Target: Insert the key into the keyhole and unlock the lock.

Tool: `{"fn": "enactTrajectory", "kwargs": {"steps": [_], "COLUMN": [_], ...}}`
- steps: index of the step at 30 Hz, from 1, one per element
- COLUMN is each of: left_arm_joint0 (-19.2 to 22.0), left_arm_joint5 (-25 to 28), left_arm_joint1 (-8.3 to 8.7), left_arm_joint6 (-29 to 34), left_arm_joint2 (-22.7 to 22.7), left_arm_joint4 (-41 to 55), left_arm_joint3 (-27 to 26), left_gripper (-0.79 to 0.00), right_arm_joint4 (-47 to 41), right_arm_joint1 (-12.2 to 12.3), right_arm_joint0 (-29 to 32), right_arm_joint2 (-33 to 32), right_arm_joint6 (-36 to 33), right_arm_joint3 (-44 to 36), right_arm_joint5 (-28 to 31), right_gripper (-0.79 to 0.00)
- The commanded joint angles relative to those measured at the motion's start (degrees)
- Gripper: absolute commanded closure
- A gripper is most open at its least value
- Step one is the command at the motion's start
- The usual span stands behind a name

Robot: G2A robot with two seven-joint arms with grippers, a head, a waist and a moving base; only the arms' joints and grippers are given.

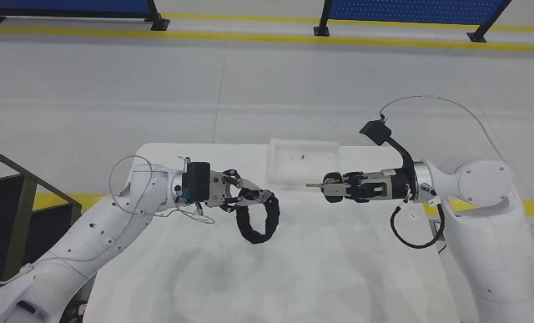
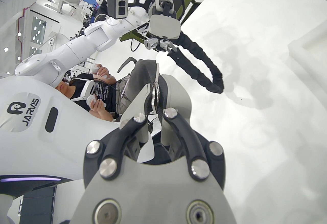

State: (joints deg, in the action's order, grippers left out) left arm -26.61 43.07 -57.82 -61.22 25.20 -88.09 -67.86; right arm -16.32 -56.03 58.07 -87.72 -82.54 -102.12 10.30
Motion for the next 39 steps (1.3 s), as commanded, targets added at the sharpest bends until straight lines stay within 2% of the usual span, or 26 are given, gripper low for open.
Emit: {"fn": "enactTrajectory", "kwargs": {"steps": [1,5,8,13,18,23,29,39], "left_arm_joint0": [0.0,0.0,-2.3,-4.3,-3.9,-2.1,-1.3,-1.0], "left_arm_joint5": [0.0,0.0,-0.7,2.7,3.5,1.7,0.4,-2.7], "left_arm_joint1": [0.0,0.0,0.06,-0.57,-2.91,-5.28,-7.17,-9.56], "left_arm_joint6": [0.0,0.0,5.1,7.0,11.2,13.8,11.9,9.0], "left_arm_joint2": [0.0,0.0,0.9,2.0,0.8,0.0,0.0,-0.7], "left_arm_joint4": [0.0,0.0,3.1,9.0,11.2,9.5,7.9,1.6], "left_arm_joint3": [0.0,0.0,0.0,-1.1,-1.7,-1.7,0.7,2.4], "left_gripper": [0.0,0.0,0.0,0.0,0.0,0.0,0.0,0.0], "right_arm_joint4": [0.0,0.0,-0.7,-0.8,3.5,9.5,15.5,24.4], "right_arm_joint1": [0.0,0.0,0.0,0.5,1.1,1.9,3.0,5.0], "right_arm_joint0": [0.0,0.0,1.2,-0.4,-2.4,-3.2,-3.3,-1.7], "right_arm_joint2": [0.0,0.0,0.6,3.0,4.5,4.8,3.9,6.1], "right_arm_joint6": [0.0,0.0,1.5,-4.2,-5.0,-5.2,-5.4,-0.7], "right_arm_joint3": [0.0,0.0,-0.5,-3.3,-8.5,-14.9,-20.2,-24.7], "right_arm_joint5": [0.0,0.0,-1.0,-4.7,-12.9,-20.4,-26.4,-31.4], "right_gripper": [0.0,0.0,0.0,0.0,0.0,0.0,0.0,0.0]}}
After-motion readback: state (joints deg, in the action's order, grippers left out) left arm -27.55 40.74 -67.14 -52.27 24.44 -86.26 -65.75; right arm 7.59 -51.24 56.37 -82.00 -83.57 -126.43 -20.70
